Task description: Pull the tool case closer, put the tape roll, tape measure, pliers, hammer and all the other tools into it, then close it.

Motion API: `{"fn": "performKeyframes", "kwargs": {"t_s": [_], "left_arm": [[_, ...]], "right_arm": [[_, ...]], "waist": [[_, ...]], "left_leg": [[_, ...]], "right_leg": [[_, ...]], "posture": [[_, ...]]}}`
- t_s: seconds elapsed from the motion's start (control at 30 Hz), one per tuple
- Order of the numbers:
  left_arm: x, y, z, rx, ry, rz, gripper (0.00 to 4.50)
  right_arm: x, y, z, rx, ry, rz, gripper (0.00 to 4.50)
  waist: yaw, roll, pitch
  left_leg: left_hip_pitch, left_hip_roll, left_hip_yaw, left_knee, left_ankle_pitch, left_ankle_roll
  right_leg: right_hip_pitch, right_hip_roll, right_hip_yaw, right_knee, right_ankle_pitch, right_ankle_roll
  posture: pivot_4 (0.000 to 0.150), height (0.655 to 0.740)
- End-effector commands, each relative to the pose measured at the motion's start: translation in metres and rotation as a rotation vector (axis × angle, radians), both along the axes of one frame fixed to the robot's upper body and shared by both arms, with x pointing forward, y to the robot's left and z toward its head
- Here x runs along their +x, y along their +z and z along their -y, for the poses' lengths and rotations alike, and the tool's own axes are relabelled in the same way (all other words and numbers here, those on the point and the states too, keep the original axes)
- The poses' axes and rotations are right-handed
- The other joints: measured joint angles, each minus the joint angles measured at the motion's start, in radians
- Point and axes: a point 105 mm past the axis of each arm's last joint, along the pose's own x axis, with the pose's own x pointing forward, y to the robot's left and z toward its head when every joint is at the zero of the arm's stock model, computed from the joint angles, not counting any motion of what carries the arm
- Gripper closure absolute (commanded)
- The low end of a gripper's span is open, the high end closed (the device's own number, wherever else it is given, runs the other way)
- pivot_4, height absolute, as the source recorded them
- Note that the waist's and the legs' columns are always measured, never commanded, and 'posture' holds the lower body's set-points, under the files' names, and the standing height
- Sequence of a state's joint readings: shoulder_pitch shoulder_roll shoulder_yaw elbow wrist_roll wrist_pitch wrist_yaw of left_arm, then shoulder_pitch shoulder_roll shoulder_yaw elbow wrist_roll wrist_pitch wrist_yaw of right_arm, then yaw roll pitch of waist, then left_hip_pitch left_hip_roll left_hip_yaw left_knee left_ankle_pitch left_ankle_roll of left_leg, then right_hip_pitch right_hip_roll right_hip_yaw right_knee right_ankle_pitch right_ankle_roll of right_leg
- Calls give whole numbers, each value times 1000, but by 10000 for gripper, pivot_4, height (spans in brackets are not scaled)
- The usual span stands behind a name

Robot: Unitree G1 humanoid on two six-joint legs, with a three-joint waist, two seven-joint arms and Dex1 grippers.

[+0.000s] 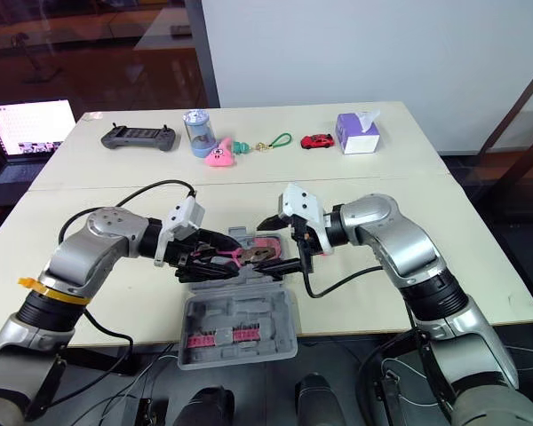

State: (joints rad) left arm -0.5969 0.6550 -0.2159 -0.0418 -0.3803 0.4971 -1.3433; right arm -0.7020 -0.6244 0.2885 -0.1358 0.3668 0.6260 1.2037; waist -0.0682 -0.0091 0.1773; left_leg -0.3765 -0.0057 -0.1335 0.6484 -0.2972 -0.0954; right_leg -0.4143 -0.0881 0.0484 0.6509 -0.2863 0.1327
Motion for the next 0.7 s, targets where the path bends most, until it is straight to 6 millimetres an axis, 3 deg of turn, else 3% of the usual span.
{"fn": "performKeyframes", "kwargs": {"t_s": [0.03, 0.13, 0.33, 0.67, 0.7], "left_arm": [[0, 12, 2, -14, -13, 52, 20761], [2, 13, 3, -20, -7, 55, 20761], [-1, 17, 6, -47, -26, 37, 20763], [10, 26, 4, -109, 52, 73, 20763], [12, 29, 2, -132, 75, 40, 12763]], "right_arm": [[-5, 5, -6, 29, 11, 9, 0], [-5, 2, -8, 39, -4, -11, 8346], [-3, 1, -11, 50, -17, -28, 35324], [-4, 5, -12, 75, -7, -54, 35392], [-3, 5, -11, 75, -10, -52, 35392]], "waist": [[0, 0, 0], [0, 0, 0], [0, 0, 0], [0, 0, 0], [1, 0, 0]], "left_leg": [[0, 0, 0, 0, 0, 0], [0, 0, 0, 0, 0, 0], [0, 0, 0, 0, 0, 0], [0, 0, 0, 0, 0, 0], [0, 0, 0, 0, 0, 0]], "right_leg": [[0, 0, 0, 0, 0, 0], [0, 0, 0, 0, 0, 0], [0, 0, 0, 0, 0, 0], [0, 0, 0, 0, 0, 0], [0, 0, 0, 0, 0, 0]], "posture": [[1500, 7400], [1500, 7400], [1500, 7400], [1500, 7400], [1500, 7400]]}}
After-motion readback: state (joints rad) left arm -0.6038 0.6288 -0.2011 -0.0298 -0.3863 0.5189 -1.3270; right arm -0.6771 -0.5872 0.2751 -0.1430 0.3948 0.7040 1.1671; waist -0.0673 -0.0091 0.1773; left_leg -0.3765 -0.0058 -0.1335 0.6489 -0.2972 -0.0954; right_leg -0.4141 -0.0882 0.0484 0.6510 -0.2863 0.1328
